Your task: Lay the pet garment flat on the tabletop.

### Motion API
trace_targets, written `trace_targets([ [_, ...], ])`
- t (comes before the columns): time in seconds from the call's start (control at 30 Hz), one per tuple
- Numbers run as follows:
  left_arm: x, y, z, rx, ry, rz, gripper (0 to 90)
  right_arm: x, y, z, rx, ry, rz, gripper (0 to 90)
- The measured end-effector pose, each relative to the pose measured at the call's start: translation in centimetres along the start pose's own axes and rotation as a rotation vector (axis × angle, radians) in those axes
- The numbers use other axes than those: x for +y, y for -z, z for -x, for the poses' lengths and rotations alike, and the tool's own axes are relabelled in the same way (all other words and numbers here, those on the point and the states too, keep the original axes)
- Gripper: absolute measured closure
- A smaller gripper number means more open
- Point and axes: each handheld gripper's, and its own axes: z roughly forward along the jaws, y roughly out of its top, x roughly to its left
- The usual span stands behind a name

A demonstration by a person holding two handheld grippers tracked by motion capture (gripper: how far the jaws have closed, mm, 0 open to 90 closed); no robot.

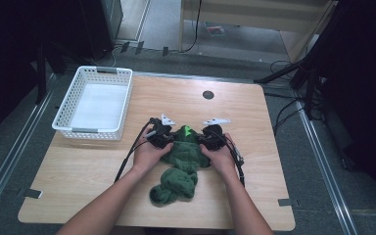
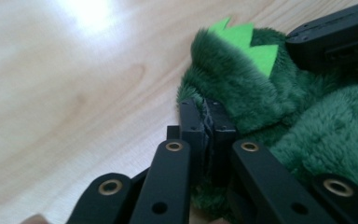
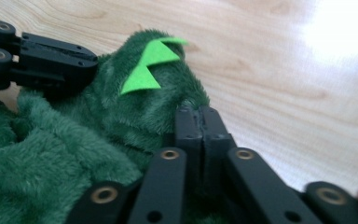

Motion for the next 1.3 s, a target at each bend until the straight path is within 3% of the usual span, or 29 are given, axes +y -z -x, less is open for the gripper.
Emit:
trace_targets([
  [0.07,0.3,0.5,-0.1,0.032,0.005,0.055,89.4,0.2,0.2,-0.1,-0.007,0.010,0.029,90.0],
  [0.13,0.7,0.8,-0.5,0.073,0.026,0.100,89.4,0.8,1.1,-0.1,-0.024,0.011,0.118,90.0],
  [0.2,1.1,0.4,-0.9,0.080,0.050,0.091,89.0,1.3,1.2,0.3,-0.037,-0.006,0.155,90.0],
  [0.23,1.3,0.1,-1.0,0.078,0.052,0.070,86.7,1.5,0.4,0.8,-0.047,-0.014,0.116,88.4],
  [0.27,1.3,-0.4,-1.1,0.075,0.054,0.037,86.7,1.5,0.4,0.8,-0.047,-0.014,0.116,88.4],
  [0.3,1.3,-0.8,-1.3,0.070,0.065,0.011,81.3,1.4,-0.1,1.0,-0.043,-0.026,0.085,81.9],
  [0.37,1.1,-0.5,-1.7,0.057,0.106,0.023,60.3,1.3,-0.4,1.5,-0.052,-0.038,0.053,66.6],
  [0.4,0.9,-0.1,-1.8,0.048,0.131,0.044,53.3,1.3,0.1,1.7,-0.055,-0.060,0.067,64.5],
  [0.43,0.6,0.4,-2.0,0.031,0.150,0.060,47.4,1.1,1.7,2.1,-0.013,-0.105,0.115,62.4],
  [0.53,-0.5,2.2,-2.2,0.014,0.173,0.079,46.5,0.6,3.3,2.1,-0.002,-0.107,0.128,62.8],
  [0.63,-2.0,3.8,-2.3,-0.032,0.213,0.092,46.5,-1.3,5.9,1.0,-0.035,-0.050,0.113,62.9],
  [0.7,-2.9,4.6,-2.4,-0.065,0.240,0.102,47.2,-3.0,7.2,0.2,-0.007,-0.021,0.110,62.8],
  [0.8,-4.3,5.2,-2.8,-0.126,0.304,0.115,49.3,-4.6,7.3,-0.2,0.012,-0.024,0.083,60.6],
  [0.83,-4.5,5.1,-2.8,-0.139,0.309,0.110,50.3,-5.2,6.7,-0.1,0.023,-0.054,0.068,57.0],
  [0.87,-4.8,4.9,-2.7,-0.156,0.302,0.094,50.4,-5.2,6.7,-0.1,0.023,-0.054,0.068,57.0],
  [1.0,-5.2,4.4,-1.2,-0.221,0.218,0.055,50.7,-5.6,5.2,-0.1,0.098,-0.123,0.039,51.5],
  [1.13,-5.1,4.7,-0.4,-0.270,0.173,0.081,58.2,-5.5,5.1,-1.3,0.133,-0.111,0.069,59.7],
  [1.2,-5.1,4.8,-0.5,-0.276,0.177,0.097,62.0,-5.5,5.4,-1.9,0.151,-0.090,0.087,64.8],
  [1.3,-5.2,4.7,-0.8,-0.266,0.183,0.082,76.6,-5.5,5.7,-1.9,0.142,-0.072,0.109,82.4],
])
